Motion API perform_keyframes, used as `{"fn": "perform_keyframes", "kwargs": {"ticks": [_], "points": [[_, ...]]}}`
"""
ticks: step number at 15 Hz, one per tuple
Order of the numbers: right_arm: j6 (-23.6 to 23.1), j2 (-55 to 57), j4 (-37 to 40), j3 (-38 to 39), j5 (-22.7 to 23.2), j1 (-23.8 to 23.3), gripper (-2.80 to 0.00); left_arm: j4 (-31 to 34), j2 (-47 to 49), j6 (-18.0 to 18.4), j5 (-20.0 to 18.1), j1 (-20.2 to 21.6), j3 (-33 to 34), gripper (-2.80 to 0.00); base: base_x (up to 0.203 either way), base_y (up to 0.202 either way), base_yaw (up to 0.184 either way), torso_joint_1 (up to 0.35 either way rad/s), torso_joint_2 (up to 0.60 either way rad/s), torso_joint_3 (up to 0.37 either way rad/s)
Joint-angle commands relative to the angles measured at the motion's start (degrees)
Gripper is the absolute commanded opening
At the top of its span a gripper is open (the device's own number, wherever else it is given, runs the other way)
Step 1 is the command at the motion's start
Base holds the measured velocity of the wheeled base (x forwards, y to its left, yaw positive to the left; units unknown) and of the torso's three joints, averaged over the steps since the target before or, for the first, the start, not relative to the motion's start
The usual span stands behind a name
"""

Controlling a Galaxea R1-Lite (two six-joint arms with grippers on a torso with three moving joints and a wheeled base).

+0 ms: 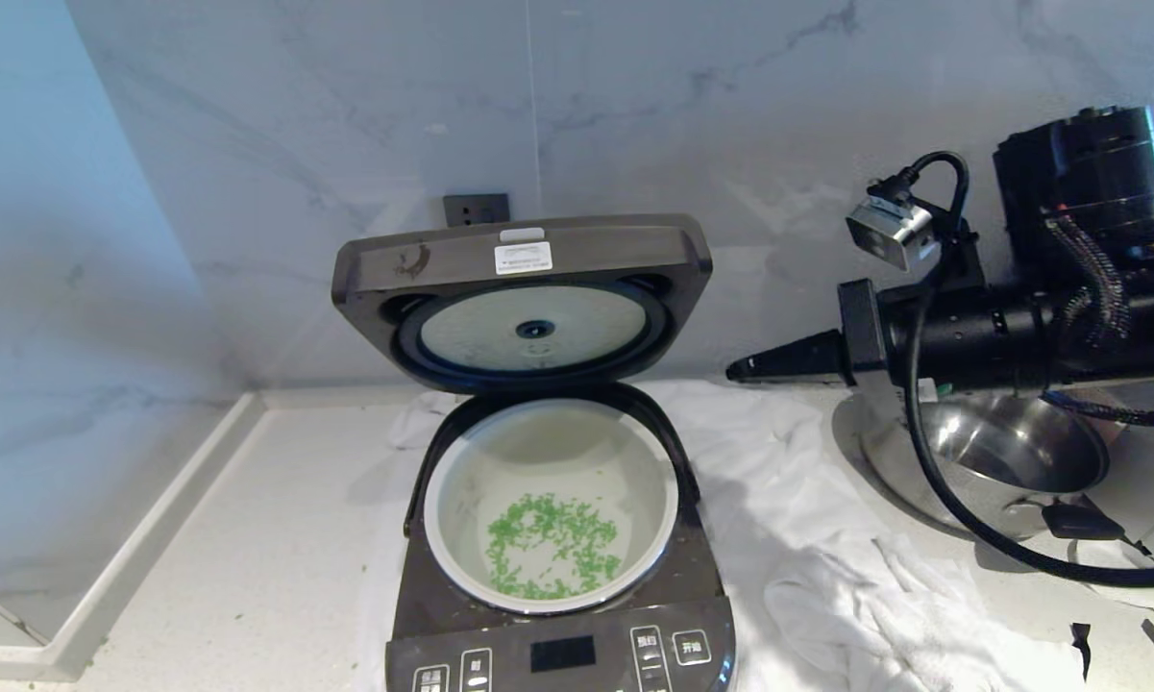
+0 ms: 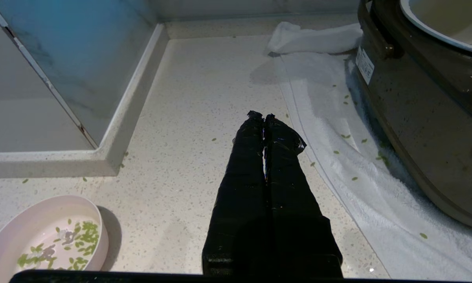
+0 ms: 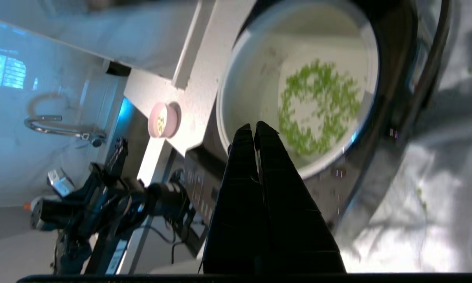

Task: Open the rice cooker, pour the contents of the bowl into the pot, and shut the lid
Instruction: Pour the water from the bowl into the rice cooker

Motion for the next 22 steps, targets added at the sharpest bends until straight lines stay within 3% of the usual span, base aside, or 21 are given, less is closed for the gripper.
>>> {"fn": "perform_keyframes", "kwargs": {"ticks": [1,14,22], "points": [[0.1,4.9,-0.4,-4.4,-0.7,0.3,-2.8,0.0,0.1,0.0,0.0,0.0,0.0,-2.8,0.0,0.0,0.0,0.0,0.0,0.0],[0.3,12.6,-0.3,-19.5,-2.1,2.3,-2.8,0.0,0.1,-1.4,0.2,0.0,0.0,-2.8,0.0,0.0,0.0,0.0,0.0,0.0],[0.2,18.5,-0.5,-28.3,-2.5,-1.8,-2.8,0.0,0.1,-2.2,0.4,0.0,0.0,-2.8,0.0,0.0,0.0,0.0,0.0,0.0]]}}
